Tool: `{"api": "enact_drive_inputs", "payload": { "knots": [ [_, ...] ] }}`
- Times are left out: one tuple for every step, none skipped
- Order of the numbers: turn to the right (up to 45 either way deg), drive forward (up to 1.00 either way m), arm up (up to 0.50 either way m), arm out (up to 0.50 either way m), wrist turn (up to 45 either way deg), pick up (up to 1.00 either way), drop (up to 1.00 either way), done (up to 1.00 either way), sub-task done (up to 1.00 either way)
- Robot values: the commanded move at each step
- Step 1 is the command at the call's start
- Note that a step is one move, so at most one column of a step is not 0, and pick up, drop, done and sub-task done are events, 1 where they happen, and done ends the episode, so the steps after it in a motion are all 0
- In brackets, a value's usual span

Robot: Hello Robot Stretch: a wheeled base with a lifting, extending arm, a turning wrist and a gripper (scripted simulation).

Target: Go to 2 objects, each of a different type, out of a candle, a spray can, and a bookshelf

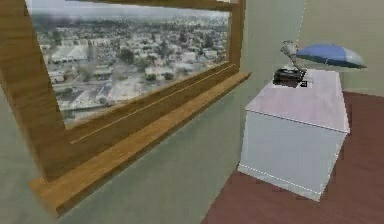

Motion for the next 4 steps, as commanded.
{"api": "enact_drive_inputs", "payload": {
  "knots": [
    [45.0,0.0,0.0,0.0,0.0,0.0,0.0,0.0,0.0],
    [45.0,0.0,0.0,0.0,0.0,0.0,0.0,0.0,0.0],
    [45.0,0.0,0.0,0.0,0.0,0.0,0.0,0.0,0.0],
    [33.0,0.0,0.0,0.0,0.0,0.0,0.0,0.0,0.0]
  ]
}}
